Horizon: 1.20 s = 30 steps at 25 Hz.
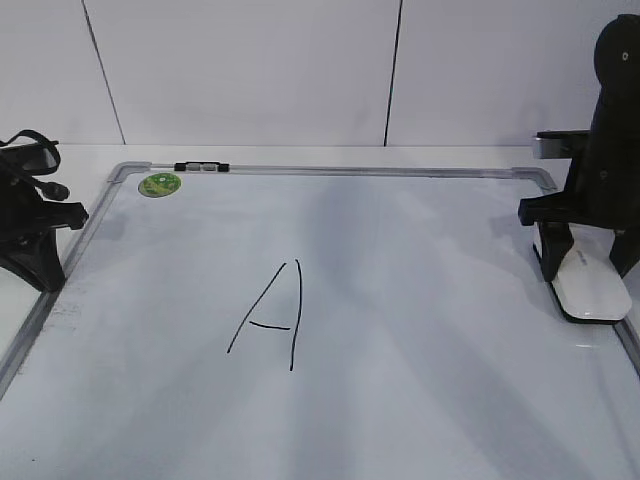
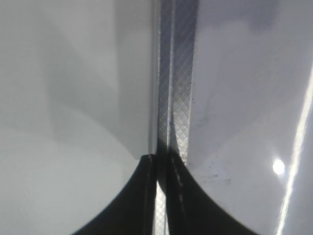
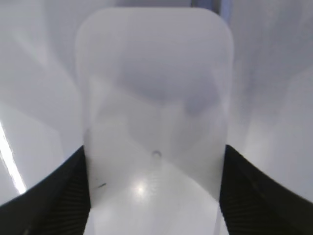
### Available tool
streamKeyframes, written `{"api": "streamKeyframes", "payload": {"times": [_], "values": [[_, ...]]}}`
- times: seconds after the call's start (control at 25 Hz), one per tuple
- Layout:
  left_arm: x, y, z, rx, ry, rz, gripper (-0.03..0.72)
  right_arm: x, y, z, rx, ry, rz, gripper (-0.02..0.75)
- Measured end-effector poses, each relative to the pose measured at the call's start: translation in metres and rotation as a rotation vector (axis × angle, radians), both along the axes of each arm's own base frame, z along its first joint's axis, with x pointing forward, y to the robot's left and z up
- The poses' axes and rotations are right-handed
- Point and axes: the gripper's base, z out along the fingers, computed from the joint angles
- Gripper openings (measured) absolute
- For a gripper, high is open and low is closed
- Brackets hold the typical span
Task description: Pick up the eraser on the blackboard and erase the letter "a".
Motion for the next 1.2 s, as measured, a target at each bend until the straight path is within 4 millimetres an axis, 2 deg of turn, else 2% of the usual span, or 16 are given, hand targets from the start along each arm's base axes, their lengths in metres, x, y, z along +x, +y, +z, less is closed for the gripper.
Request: {"api": "streamKeyframes", "payload": {"times": [1.2], "values": [[0.0004,-0.0001,0.0,-0.001,-0.004,-0.001,0.017,0.0006,0.0029,-0.0007,0.034,-0.003,0.029,0.599]]}}
